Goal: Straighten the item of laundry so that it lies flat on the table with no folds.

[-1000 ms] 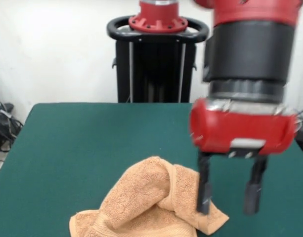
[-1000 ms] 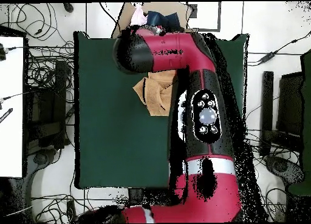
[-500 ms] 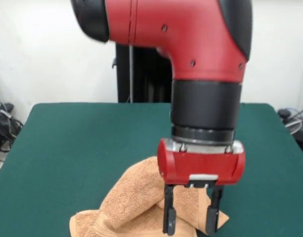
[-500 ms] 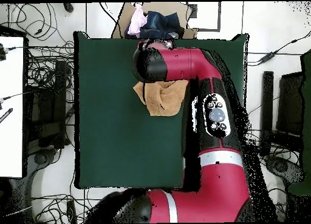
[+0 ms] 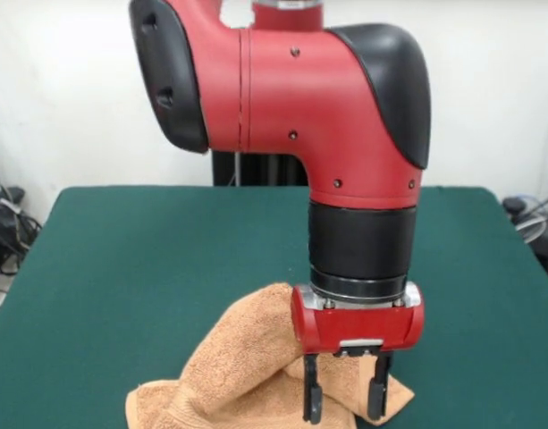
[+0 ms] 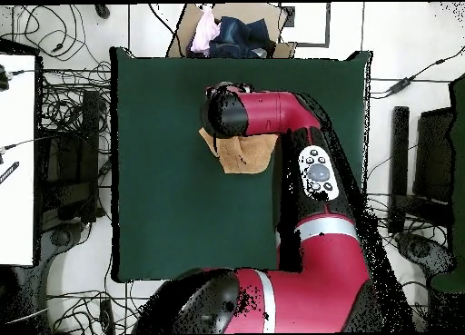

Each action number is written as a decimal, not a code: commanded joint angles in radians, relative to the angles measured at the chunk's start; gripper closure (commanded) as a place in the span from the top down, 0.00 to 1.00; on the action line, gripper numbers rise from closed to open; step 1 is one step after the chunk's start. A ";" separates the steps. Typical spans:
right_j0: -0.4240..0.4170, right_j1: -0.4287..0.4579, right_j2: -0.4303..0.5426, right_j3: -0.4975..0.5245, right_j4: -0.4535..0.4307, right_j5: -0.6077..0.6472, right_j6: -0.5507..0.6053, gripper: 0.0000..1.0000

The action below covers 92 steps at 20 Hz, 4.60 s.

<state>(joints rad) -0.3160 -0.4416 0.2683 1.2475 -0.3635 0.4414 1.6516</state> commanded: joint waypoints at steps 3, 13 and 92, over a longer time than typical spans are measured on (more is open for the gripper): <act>0.028 0.002 0.019 0.201 0.014 -0.020 0.126 1.00; 0.002 0.035 0.038 0.239 0.022 -0.080 0.121 1.00; -0.011 -0.164 -0.059 0.576 0.308 0.101 0.182 0.00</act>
<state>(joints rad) -0.3262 -0.5463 0.2341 1.7225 -0.1173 0.4071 1.6516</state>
